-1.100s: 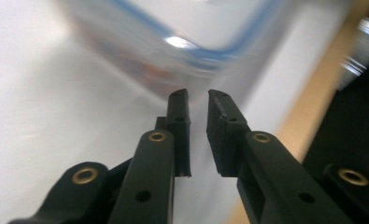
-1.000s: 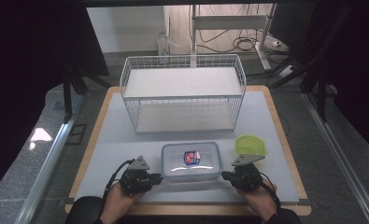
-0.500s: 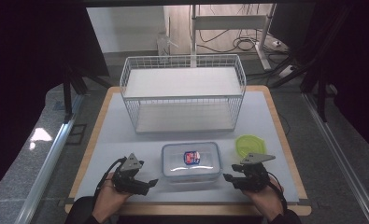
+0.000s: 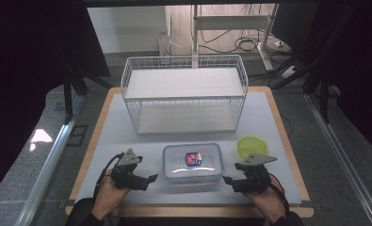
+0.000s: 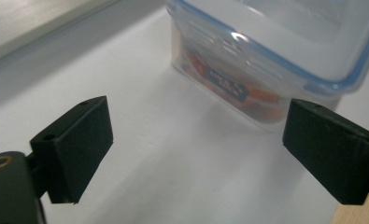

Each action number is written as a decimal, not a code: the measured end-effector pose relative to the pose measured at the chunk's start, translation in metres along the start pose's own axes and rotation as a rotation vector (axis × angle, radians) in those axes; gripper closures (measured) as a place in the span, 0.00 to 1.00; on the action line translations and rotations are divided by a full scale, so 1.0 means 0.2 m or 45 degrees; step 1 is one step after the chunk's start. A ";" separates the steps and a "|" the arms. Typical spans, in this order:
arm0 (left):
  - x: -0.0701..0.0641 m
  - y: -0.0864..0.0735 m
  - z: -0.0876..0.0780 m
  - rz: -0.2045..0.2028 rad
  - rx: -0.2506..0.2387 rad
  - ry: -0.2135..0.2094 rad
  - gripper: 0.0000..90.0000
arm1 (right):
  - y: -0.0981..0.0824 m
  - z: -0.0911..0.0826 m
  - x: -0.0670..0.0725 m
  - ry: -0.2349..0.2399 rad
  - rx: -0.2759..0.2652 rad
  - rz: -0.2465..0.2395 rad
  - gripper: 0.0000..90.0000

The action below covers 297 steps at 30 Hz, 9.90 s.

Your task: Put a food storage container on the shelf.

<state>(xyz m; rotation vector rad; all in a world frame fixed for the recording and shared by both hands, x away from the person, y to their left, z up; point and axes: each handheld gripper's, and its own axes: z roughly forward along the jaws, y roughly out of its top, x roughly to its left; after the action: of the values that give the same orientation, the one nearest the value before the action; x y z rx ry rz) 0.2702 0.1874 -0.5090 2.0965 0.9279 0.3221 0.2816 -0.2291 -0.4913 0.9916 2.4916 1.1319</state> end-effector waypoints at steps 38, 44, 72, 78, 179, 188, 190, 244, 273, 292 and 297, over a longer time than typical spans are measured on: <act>0.03 0.18 0.26 -0.187 0.092 -0.484 0.03 | 0.27 0.25 -0.10 0.295 0.193 0.303 0.08; 0.00 0.17 0.22 -0.136 0.054 -0.454 0.08 | 0.26 0.25 -0.09 0.317 0.207 0.314 0.07; 0.00 0.06 0.10 -0.326 -0.115 -0.521 0.52 | 0.09 0.04 -0.08 0.406 0.010 0.498 0.54; 0.02 0.07 0.09 -0.359 -0.136 -0.499 0.57 | 0.10 0.04 -0.05 0.373 -0.032 0.469 0.56; 0.57 1.10 -0.27 -0.274 -0.380 -0.277 0.59 | 1.25 -0.05 -0.48 0.332 -0.454 0.398 0.55; 0.64 1.11 -0.23 -0.324 -0.402 -0.295 0.59 | 1.30 0.00 -0.54 0.344 -0.451 0.445 0.55; 0.65 1.12 -0.23 -0.328 -0.405 -0.299 0.59 | 1.30 0.01 -0.55 0.345 -0.452 0.458 0.54; 0.49 0.91 -0.19 -0.124 -0.420 -0.135 0.90 | 1.17 0.06 -0.33 0.059 -0.388 0.009 1.00; 0.54 0.97 -0.06 -0.161 -0.379 -0.008 0.88 | 1.17 0.18 -0.41 0.041 -0.385 0.126 0.96; 0.30 0.69 -0.08 -0.057 -0.365 -0.056 0.34 | 0.99 0.12 -0.23 0.078 -0.377 -0.017 0.35; 0.25 0.61 -0.08 -0.020 -0.361 -0.044 0.24 | 0.92 0.10 -0.18 0.077 -0.363 -0.041 0.26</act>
<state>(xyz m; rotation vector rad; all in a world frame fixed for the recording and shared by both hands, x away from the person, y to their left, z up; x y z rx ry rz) 0.3594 0.1831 -0.4089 1.8291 0.8258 0.3843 0.4079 -0.1545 -0.3720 0.8459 2.2946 1.4748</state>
